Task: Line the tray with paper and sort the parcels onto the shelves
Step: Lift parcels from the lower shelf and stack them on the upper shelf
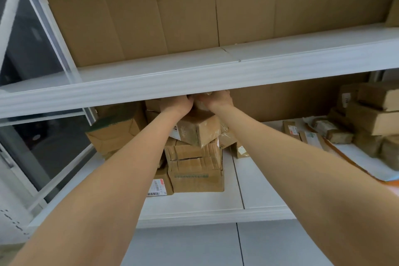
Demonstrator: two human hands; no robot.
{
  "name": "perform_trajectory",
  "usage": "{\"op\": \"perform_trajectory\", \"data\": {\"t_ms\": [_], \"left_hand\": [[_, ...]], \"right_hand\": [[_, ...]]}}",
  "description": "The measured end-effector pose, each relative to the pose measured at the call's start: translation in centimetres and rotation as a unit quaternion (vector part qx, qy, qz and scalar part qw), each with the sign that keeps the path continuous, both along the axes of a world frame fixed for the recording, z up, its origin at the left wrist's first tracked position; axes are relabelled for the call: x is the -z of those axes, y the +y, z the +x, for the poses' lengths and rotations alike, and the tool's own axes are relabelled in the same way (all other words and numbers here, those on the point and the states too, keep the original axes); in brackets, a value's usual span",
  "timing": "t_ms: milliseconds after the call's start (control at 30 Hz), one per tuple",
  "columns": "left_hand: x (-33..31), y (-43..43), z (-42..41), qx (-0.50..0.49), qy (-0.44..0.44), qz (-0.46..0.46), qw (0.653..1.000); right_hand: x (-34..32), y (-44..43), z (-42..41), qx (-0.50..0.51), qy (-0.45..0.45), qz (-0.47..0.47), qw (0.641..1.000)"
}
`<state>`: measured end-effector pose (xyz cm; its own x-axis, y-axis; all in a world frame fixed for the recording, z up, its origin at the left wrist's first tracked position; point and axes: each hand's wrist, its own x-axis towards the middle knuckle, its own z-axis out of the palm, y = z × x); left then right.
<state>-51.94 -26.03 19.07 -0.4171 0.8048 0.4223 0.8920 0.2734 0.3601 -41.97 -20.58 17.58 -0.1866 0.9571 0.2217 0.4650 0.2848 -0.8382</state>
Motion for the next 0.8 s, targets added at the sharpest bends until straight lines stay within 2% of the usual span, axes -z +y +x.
{"op": "perform_trajectory", "data": {"t_ms": [133,300,400,500,567,600,633,667,700,733,767,800], "left_hand": [[0.0,0.2,-3.2,0.059,-0.004,0.023,0.998],[0.0,-0.2,-8.0,0.128,-0.085,0.078,0.985],[0.0,-0.5,-11.5,0.147,-0.111,0.051,0.982],[-0.1,-1.3,-15.0,0.177,-0.126,0.007,0.976],[-0.4,-2.0,-16.8,0.194,-0.082,-0.004,0.978],[-0.7,-2.3,-17.8,0.196,-0.128,0.005,0.972],[-1.1,-3.2,-19.1,0.219,-0.160,0.059,0.961],[-0.9,-3.9,-20.1,0.224,-0.243,0.144,0.933],[-0.7,-4.1,-21.0,0.199,-0.366,0.215,0.883],[-0.3,-3.4,-21.6,0.205,-0.491,0.221,0.817],[-0.6,-3.5,-22.6,0.145,-0.501,0.224,0.823],[-0.5,-3.5,-23.2,0.066,-0.413,0.166,0.893]], "right_hand": [[0.0,-0.3,-3.5,0.052,-0.021,0.024,0.998],[0.1,-2.4,-6.3,0.144,-0.092,0.095,0.981],[-0.4,-4.8,-8.1,0.179,-0.120,0.129,0.968],[-0.5,-7.1,-10.7,0.142,-0.132,0.170,0.966],[-0.4,-8.1,-12.8,0.084,-0.143,0.169,0.971],[-0.3,-8.2,-13.9,0.050,-0.151,0.154,0.975],[-0.1,-8.2,-14.9,0.017,-0.158,0.129,0.979],[0.1,-8.1,-15.9,-0.012,-0.158,0.100,0.982],[0.5,-8.0,-16.6,-0.031,-0.144,0.068,0.987],[0.7,-8.0,-17.2,-0.045,-0.117,0.032,0.992],[0.9,-7.9,-17.6,-0.051,-0.081,-0.007,0.995],[1.1,-7.9,-18.0,-0.054,-0.044,-0.045,0.997]]}}
